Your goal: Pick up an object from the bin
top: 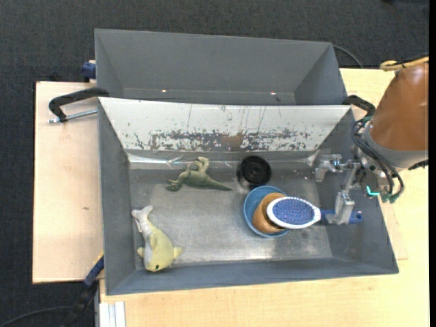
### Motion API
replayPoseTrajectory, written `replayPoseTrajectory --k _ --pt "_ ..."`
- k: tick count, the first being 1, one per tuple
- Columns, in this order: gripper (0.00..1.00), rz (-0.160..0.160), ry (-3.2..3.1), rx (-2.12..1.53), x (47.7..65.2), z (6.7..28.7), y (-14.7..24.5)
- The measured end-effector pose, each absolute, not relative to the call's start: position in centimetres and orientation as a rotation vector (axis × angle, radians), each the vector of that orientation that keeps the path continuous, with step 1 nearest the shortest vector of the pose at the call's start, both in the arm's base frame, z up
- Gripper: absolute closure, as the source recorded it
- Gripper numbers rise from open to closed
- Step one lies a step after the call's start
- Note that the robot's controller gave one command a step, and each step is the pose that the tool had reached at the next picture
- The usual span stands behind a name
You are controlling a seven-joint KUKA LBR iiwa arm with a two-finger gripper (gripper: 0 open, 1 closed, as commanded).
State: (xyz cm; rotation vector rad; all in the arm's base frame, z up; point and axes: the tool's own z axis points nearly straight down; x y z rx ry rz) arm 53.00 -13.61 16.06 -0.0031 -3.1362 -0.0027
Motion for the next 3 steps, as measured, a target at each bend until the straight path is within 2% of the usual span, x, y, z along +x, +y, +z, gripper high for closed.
replayPoseTrajectory --k 1,2,3 --pt "0.0 -0.005 -3.12 0.117 51.6 6.7 -9.0" --pt "1.0 -0.002 -3.137 0.113 52.0 7.0 -9.1" --pt "1.0 0.005 -3.153 0.099 51.8 22.4 -11.8"
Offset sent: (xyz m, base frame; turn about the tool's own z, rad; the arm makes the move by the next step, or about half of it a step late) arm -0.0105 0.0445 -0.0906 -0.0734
